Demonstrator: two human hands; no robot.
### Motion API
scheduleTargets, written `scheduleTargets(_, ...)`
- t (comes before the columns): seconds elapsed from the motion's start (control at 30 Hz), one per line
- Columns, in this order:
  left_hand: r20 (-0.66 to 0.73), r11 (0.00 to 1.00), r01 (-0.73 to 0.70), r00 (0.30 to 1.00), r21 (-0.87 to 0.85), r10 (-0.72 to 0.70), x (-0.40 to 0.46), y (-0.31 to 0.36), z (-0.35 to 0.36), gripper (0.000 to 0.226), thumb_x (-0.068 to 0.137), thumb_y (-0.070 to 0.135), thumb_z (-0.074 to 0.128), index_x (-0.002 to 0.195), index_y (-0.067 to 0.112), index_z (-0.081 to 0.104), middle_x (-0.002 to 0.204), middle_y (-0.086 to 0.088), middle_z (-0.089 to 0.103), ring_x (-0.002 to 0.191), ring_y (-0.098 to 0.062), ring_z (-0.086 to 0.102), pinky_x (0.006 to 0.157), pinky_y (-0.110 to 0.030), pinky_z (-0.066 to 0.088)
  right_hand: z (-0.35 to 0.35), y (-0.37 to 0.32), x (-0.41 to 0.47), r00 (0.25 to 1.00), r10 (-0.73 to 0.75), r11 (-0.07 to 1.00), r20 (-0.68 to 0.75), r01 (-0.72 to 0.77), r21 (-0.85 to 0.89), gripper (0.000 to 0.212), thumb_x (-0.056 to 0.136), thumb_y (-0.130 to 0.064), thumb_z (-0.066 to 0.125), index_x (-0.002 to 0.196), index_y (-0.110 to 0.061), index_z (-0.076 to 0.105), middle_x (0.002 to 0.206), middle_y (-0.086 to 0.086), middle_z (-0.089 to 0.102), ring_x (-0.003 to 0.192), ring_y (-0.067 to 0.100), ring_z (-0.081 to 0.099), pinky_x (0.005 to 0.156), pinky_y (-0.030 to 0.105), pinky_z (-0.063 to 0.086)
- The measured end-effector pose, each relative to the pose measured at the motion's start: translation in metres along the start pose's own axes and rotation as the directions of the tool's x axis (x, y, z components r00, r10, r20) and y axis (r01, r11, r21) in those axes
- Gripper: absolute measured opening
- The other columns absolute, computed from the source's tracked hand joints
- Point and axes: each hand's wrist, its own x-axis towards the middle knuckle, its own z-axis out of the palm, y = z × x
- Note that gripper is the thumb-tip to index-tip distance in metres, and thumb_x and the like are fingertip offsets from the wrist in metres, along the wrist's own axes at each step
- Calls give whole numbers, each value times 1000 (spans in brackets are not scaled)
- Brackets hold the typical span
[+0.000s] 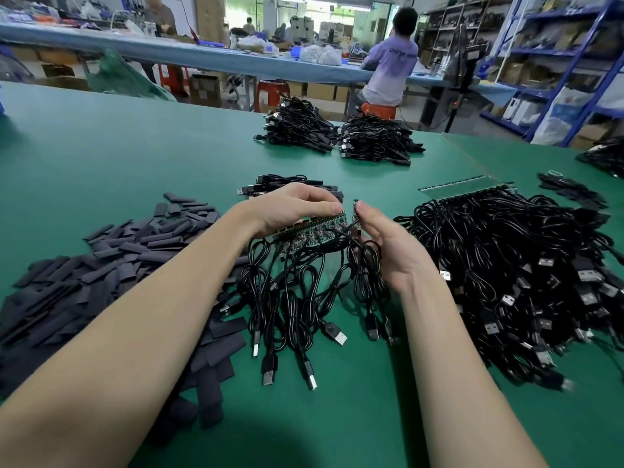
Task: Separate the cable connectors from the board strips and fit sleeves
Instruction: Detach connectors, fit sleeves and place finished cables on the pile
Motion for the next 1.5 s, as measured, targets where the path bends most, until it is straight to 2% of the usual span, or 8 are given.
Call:
scheduleTargets(0.1,-15,994,41,999,105,-40,-4,4,-2,13,97,39,64,103,30,72,94,21,70,83,10,61,74,-7,42,1,-2,2,983,-103,989,-149,86,-118,16,88,-34,78,99,-22,78,104,-2,77,84,13,67,76,26,56)
scheduleTargets(0.27,-54,917,126,992,378,-114,-17,9,5,24,97,40,64,116,26,66,96,6,65,84,-8,60,81,-26,46,3,-6,2,945,-286,906,-161,212,-366,8,89,-36,79,82,-34,78,81,-15,75,72,-5,65,73,20,48)
scheduleTargets(0.37,-204,916,-23,972,401,113,-32,11,13,17,96,26,66,113,27,68,106,14,64,93,5,56,80,-3,37,2,-8,3,947,-298,895,-117,235,-379,14,91,-32,78,77,-34,78,75,-12,73,64,-2,64,63,15,50)
scheduleTargets(0.43,-129,854,-116,970,507,207,-39,17,17,19,93,20,67,110,28,71,106,18,65,96,6,53,80,3,30,2,-7,2,952,-284,911,-117,230,-341,10,92,-26,76,82,-25,76,72,-10,72,58,2,62,58,14,49)
scheduleTargets(0.67,-1,812,-164,980,561,199,-40,20,40,19,89,14,70,104,25,71,99,4,62,88,-14,60,89,-33,48,2,-4,-1,964,-222,917,-148,154,-367,9,95,-28,73,90,-20,73,93,4,71,73,14,66,55,17,51)
scheduleTargets(1.13,-196,985,-127,969,118,149,-57,5,9,15,96,-5,53,97,8,59,110,-12,71,106,-19,69,100,-30,53,-5,-34,-24,987,-153,953,57,163,-256,7,99,-16,66,94,-11,66,87,3,61,72,16,72,76,31,62)
scheduleTargets(1.27,-191,989,-106,974,106,125,-55,0,13,19,95,-7,55,95,10,60,109,-8,73,106,-17,70,103,-33,52,2,-46,-30,964,-242,766,110,260,-589,10,100,-23,67,90,-18,67,85,5,71,80,12,69,88,37,60)
scheduleTargets(1.5,-179,996,-82,981,-24,77,-54,-8,12,7,95,11,68,95,13,61,107,-8,72,88,-18,67,95,-39,55,32,-41,-30,968,-187,892,169,239,-384,9,104,-17,60,96,-13,61,93,7,59,82,30,77,66,27,59)
